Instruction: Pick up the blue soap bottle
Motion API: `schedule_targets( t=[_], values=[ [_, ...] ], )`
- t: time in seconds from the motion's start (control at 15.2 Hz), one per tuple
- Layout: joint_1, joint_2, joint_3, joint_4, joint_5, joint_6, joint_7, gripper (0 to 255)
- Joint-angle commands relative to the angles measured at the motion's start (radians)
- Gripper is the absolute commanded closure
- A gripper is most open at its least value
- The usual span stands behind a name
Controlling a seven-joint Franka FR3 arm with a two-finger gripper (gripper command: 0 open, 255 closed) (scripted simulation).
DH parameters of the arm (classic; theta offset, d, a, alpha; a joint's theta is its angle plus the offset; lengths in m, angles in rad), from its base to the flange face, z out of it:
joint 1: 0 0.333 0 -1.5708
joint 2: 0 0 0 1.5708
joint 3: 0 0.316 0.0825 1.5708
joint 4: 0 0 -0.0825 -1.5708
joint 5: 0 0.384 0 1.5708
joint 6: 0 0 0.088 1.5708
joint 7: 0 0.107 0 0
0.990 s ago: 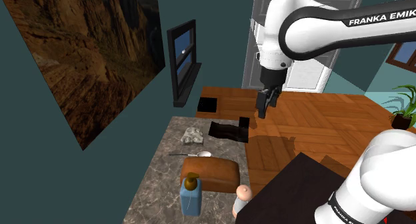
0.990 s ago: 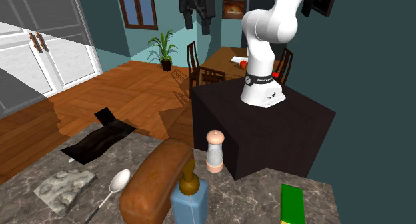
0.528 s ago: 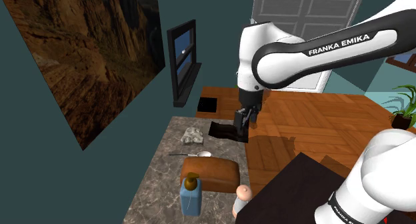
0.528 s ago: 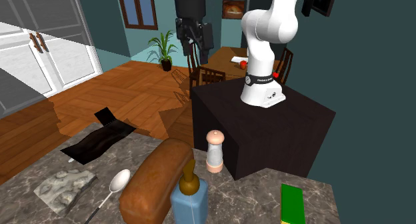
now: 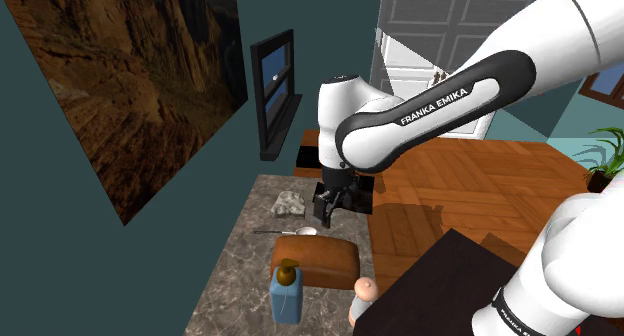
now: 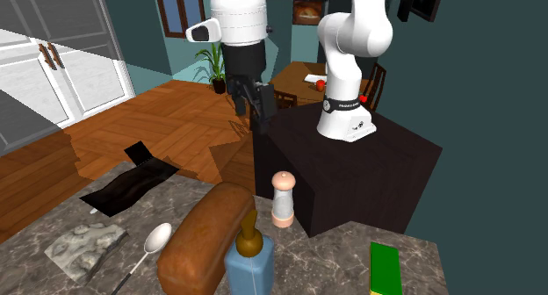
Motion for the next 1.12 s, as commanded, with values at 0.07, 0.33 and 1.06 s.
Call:
schedule_targets(
  t=[0.07,0.33,1.06],
  values=[
    [0.005,0.122,0.034,0.051,-0.036,0.068,0.066,0],
    [0.023,0.288,0.059,0.133,-0.112,0.141,0.163,0],
    [0.119,0.608,0.024,0.325,-0.274,0.244,0.328,0]
  ],
)
